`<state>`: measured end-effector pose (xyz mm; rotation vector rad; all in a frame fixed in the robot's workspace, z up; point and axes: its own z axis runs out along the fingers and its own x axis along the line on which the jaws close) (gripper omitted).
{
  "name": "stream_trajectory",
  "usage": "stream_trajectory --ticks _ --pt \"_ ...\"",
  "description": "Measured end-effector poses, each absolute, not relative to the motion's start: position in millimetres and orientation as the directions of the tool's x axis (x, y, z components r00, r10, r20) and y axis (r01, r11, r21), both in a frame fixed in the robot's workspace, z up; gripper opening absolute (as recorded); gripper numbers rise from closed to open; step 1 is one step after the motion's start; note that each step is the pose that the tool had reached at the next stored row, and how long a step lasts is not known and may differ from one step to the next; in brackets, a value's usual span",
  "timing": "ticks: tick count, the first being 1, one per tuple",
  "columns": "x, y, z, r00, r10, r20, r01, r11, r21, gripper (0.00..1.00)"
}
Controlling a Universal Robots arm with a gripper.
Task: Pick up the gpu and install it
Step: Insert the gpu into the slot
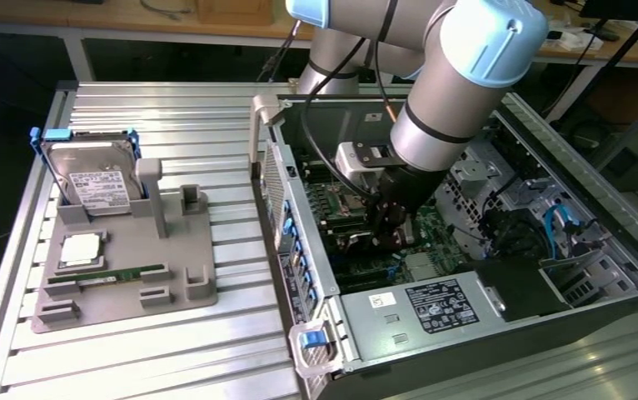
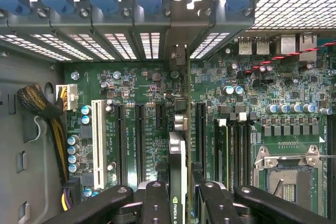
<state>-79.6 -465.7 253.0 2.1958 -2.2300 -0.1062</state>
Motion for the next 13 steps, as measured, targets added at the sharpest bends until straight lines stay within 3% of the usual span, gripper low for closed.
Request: stream_trajectory --ticks 13 --pt "-79.5 -465.7 253.0 -0.017 -0.999 -0.040 -0.998 0.014 0.055 0.27"
